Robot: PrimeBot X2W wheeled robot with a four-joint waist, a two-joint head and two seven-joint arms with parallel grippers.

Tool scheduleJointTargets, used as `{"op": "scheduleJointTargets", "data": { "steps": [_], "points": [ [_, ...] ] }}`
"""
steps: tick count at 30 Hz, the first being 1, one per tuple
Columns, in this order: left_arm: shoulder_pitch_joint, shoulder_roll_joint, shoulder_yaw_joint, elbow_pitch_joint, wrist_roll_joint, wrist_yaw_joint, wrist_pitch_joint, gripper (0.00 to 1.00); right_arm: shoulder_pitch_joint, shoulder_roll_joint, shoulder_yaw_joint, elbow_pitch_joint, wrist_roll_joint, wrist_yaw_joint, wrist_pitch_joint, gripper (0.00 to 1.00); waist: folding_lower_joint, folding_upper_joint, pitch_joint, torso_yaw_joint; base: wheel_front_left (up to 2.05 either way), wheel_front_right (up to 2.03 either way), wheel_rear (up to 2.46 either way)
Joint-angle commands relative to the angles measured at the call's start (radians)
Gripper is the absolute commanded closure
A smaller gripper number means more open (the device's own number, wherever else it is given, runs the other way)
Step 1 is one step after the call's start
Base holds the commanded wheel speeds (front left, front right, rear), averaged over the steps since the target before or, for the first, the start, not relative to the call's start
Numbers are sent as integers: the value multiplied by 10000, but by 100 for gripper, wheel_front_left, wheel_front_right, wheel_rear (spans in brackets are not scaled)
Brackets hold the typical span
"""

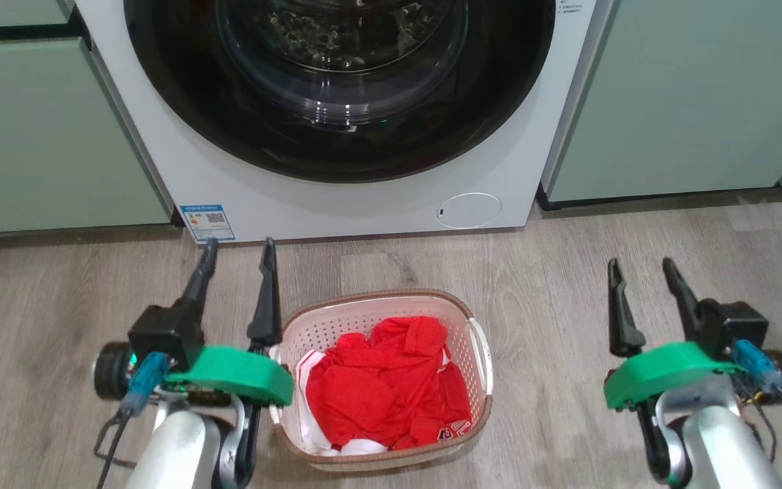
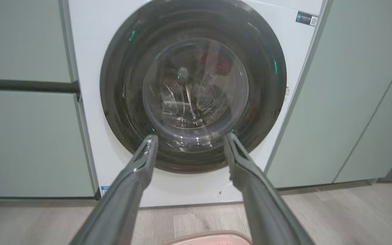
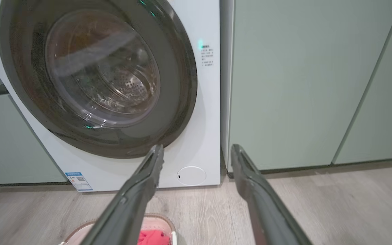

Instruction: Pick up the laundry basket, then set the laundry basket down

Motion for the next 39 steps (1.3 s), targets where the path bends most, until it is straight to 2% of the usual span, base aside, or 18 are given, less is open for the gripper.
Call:
{"op": "scheduleJointTargets", "data": {
  "steps": [1,7,11,23,31,39],
  "points": [
    [-303,-23,342,-555,341,96,-139,0,-597,14,156,-497,-302,65,-160,0,0,0,10,-3,0,0,0],
    [-123,-126,582,-1016,891,17,-315,0,-624,55,183,-1383,-1041,69,-354,0,0,0,30,-9,0,0,0],
    [-18,-146,497,-968,1370,10,-432,0,-465,62,300,-1452,-1641,71,-473,0,0,0,29,-12,0,0,0],
    [163,-158,196,554,937,-83,-433,0,-268,73,158,-216,-1653,71,-475,0,0,0,-29,-3,0,0,0],
    [47,-159,64,1235,578,-141,-433,0,-375,74,182,-4,-1546,71,-475,0,0,0,-69,4,0,0,0],
    [-26,-159,31,1323,588,-111,-433,0,-371,75,254,100,-1365,71,-473,0,0,0,-83,-3,0,0,0]
  ]
}}
